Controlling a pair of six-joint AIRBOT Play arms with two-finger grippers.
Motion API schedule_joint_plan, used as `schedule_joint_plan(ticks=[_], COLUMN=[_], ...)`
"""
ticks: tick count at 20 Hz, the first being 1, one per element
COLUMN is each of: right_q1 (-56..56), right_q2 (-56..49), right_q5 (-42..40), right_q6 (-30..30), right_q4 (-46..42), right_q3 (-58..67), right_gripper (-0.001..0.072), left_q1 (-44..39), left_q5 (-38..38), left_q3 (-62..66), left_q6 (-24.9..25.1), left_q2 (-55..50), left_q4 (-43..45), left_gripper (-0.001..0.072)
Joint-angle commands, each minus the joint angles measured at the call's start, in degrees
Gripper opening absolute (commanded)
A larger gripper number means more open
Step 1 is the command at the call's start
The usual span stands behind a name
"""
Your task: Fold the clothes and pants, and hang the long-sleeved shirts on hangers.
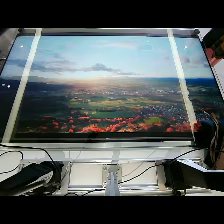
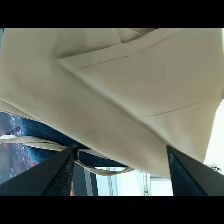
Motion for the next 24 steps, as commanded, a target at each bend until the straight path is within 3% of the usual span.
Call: schedule_joint_plan(ticks=[1,4,5,10,15,19,24], right_q1=[1.53,6.95,9.55,32.37,56.41,63.52,63.91], right_q2=[0.04,0.04,0.04,0.02,0.02,-0.04,-0.02], right_q5=[-1.42,-4.13,-4.81,-8.81,-14.47,-17.66,-17.68], right_q6=[-0.02,-0.57,-1.09,-5.44,-19.63,-21.9,-21.84], right_q4=[1.11,4.09,5.86,6.51,3.32,2.73,4.76], right_q3=[-0.02,-0.02,-0.02,-0.02,-0.02,-0.02,-0.02], right_gripper=[0.0429,0.0078,0.0023,0.0023,0.0023,0.0023,0.0023], left_q1=[0.04,0.04,0.04,0.04,0.04,0.04,0.04], left_q5=[0.0,0.0,0.0,0.02,0.0,0.02,0.0], left_q3=[-0.02,-0.02,-0.02,-0.02,-0.02,-0.02,-0.02], left_q6=[0.0,-0.02,0.0,0.0,-0.02,-0.02,-0.02], left_q2=[0.04,0.04,0.04,0.04,0.04,0.04,0.04], left_q4=[0.0,0.0,0.0,0.0,0.0,0.0,0.0], left_gripper=[0.069,0.0691,0.0691,0.0691,0.0691,0.0691,0.0691])
